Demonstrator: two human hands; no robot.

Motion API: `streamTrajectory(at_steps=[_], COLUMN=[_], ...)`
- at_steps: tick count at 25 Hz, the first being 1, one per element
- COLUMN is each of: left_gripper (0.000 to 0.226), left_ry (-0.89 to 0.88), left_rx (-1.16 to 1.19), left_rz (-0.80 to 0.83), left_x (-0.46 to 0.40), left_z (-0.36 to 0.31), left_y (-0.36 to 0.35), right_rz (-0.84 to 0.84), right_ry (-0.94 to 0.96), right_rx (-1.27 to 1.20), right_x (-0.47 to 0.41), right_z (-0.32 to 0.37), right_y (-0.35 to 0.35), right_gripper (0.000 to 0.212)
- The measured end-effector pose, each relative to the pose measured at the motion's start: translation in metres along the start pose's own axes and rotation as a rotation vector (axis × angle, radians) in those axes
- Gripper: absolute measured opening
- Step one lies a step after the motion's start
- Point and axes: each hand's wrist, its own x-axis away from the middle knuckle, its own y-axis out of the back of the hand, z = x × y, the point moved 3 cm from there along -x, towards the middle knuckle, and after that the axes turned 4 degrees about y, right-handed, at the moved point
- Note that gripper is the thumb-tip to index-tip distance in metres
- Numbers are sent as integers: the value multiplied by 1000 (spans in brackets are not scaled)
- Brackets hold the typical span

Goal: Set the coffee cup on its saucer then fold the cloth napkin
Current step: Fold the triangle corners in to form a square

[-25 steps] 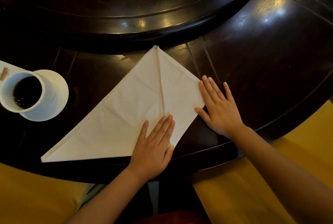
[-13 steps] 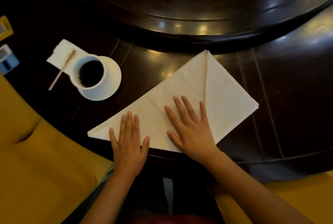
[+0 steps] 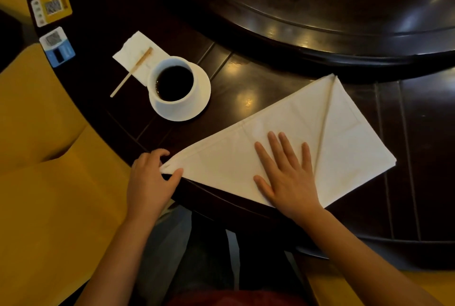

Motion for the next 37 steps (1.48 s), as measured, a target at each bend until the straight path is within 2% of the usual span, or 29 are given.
streamTrajectory(at_steps=[3,5,9,12,14,16,19,22,24,28,30,34,37], left_gripper=[14,9,20,16,11,25,28,25,27,50,55,64,67], left_ry=[92,155,145,129,132,170,170,88,-26,-528,-691,-850,-889], left_rx=[206,397,763,917,962,1103,1235,1122,925,317,106,-299,-405], left_rz=[80,134,231,418,517,592,697,736,618,328,254,260,241], left_x=[-3,1,18,31,38,43,46,40,30,8,-6,-25,-27], left_z=[6,4,-45,-90,-111,-127,-153,-176,-188,-212,-219,-215,-206], left_y=[8,16,28,20,14,9,2,-8,-16,-35,-51,-88,-106], right_rz=[-15,-76,-358,-452,-500,-559,-557,-500,-471,-394,-393,-392,-533], right_ry=[-5,-9,99,156,121,54,-66,-178,-275,-388,-348,-239,-112], right_rx=[-14,-73,-456,-533,-538,-560,-751,-907,-840,-707,-550,-162,27], right_x=[1,0,-4,-4,-3,-1,0,-10,-25,-59,-72,-82,-73], right_z=[2,7,33,46,39,23,-2,-36,-68,-121,-136,-146,-143], right_y=[3,11,43,59,64,68,73,85,93,101,103,98,95], right_gripper=[67,65,40,34,29,22,19,19,21,24,24,23,28])
